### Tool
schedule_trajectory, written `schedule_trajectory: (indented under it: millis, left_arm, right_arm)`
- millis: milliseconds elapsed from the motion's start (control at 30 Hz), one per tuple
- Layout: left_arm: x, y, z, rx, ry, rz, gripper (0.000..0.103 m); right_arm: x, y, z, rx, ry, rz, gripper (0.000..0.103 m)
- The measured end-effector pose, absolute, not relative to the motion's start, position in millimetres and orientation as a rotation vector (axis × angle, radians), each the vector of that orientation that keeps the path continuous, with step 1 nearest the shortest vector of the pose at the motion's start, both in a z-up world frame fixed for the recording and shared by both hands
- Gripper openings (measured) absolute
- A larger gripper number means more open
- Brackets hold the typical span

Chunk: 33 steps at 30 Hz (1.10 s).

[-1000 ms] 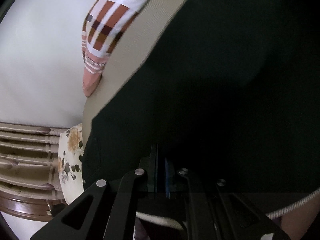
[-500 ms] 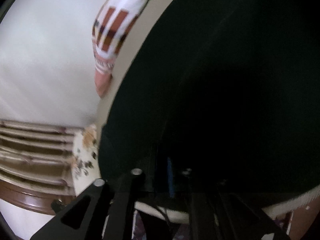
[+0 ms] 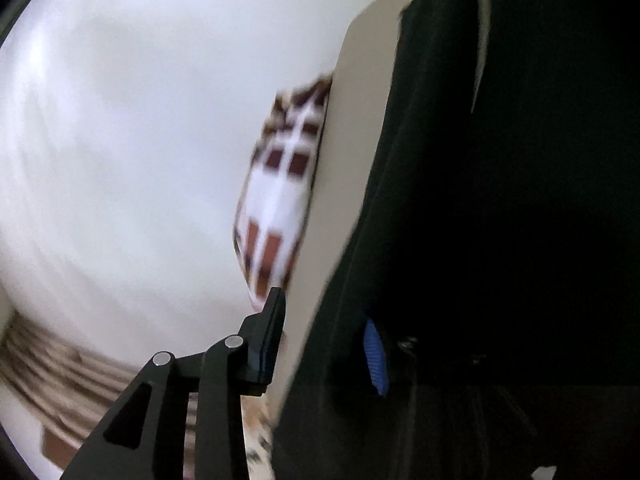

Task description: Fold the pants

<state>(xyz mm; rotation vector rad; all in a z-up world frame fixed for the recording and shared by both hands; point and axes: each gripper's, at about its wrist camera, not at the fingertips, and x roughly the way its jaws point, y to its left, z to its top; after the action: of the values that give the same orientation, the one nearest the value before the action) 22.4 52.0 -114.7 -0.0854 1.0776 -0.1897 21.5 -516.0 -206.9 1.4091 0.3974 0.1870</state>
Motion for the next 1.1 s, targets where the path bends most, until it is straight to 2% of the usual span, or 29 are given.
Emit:
schedule_trajectory:
  millis: [100,233,267,300,633,733,800,867,900,1067,1100]
  left_arm:
    - [23.3,47.1,-114.3,-0.052,1.084,-0.183,0.081]
    - [25.5,41.4,-117.2,-0.017,1.094,-0.174,0.081]
    - [25.2,41.3,-117.5,-0.012,1.095,-0.173,0.081]
    - [25.2,40.7,-118.3,-0.006,1.097,-0.172,0.081]
    - [23.8,35.3,-121.6,0.034,1.110,-0.161,0.083]
    - [22.3,34.1,-121.6,0.039,1.110,-0.159,0.083]
    - [22.4,33.5,-121.8,0.038,1.110,-0.160,0.084]
    - [22.4,32.9,-121.3,0.038,1.110,-0.159,0.084]
    - [22.8,34.1,-121.7,0.040,1.110,-0.161,0.084]
    - [23.6,33.7,-121.5,0.048,1.112,-0.164,0.086]
    - [23.9,33.3,-121.7,0.050,1.113,-0.164,0.087]
  right_arm:
    - [23.4,-534.3,-206.5,1.450,0.341,0.165,0.037]
    - [9.2,-552.9,-186.6,1.370,0.259,0.049,0.038]
    - [5.7,-557.2,-181.8,1.350,0.247,0.024,0.043]
    - [10.5,-557.8,-179.0,1.337,0.265,0.006,0.052]
    - [19.9,-579.8,-186.9,1.347,0.389,0.017,0.052]
    - [12.2,-584.5,-188.9,1.344,0.397,0.035,0.046]
    - [13.1,-583.1,-186.6,1.322,0.420,0.058,0.028]
    - [15.0,-583.4,-186.6,1.291,0.447,0.062,0.015]
    - [15.5,-584.1,-185.6,1.273,0.457,0.051,0.013]
    - [18.4,-587.7,-190.6,1.242,0.524,0.032,0.017]
    - [20.2,-588.0,-191.2,1.241,0.538,0.035,0.024]
